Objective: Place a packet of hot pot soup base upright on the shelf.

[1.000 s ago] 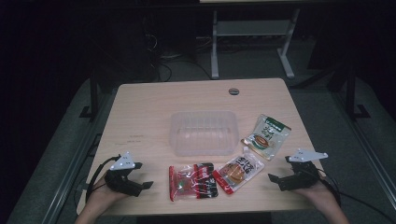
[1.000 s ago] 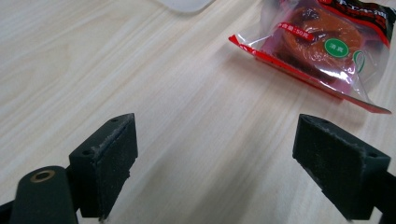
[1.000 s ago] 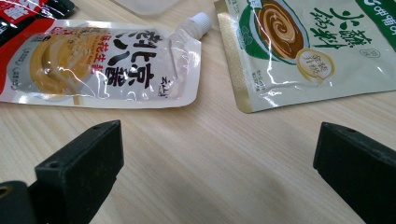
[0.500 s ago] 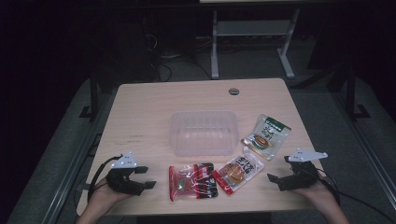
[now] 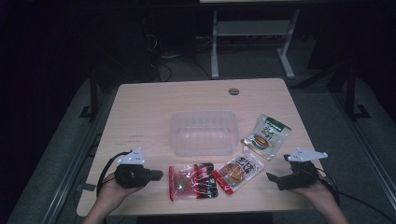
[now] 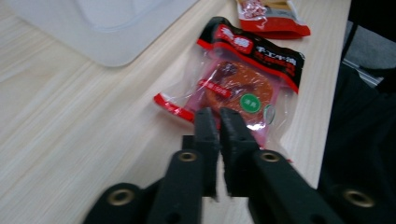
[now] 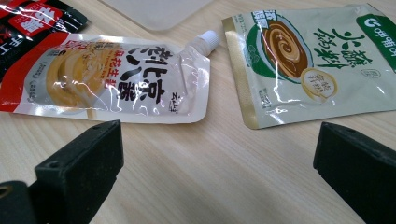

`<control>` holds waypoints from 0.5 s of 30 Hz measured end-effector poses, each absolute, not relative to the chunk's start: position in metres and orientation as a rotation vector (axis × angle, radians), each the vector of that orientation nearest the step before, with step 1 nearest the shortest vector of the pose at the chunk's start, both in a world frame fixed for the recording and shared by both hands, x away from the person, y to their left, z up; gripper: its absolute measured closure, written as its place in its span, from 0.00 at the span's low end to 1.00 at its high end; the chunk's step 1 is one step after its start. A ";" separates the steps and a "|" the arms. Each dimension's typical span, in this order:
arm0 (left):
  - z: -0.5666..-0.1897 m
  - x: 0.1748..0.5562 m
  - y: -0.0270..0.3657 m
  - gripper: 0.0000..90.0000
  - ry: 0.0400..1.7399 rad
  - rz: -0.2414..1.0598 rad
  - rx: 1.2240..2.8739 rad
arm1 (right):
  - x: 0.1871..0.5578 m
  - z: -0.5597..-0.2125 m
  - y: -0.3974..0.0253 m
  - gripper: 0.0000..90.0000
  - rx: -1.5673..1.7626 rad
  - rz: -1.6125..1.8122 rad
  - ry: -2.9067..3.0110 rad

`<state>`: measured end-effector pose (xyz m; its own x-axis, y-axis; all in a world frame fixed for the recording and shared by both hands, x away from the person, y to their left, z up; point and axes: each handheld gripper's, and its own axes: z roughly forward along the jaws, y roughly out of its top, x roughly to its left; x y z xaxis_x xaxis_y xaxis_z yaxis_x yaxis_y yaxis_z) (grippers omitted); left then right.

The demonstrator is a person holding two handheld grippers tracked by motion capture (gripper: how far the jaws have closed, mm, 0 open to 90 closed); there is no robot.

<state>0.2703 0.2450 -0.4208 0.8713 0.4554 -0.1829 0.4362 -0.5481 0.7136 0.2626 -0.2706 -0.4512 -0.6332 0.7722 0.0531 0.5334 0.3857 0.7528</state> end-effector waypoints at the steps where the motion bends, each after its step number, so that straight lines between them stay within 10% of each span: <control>1: -0.421 0.270 0.245 0.99 0.640 0.030 2.223 | 0.263 -0.451 -0.271 0.01 1.143 1.101 2.343; 15: -0.416 0.272 0.207 1.00 0.538 -0.014 2.241 | 0.264 -0.454 -0.265 0.01 1.125 1.092 2.369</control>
<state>0.2721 0.2068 -0.4160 0.9090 0.3744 -0.1830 0.3833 -0.5789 0.7197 0.2637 -0.2651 -0.4540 -0.6487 0.7594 0.0512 0.5320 0.4043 0.7440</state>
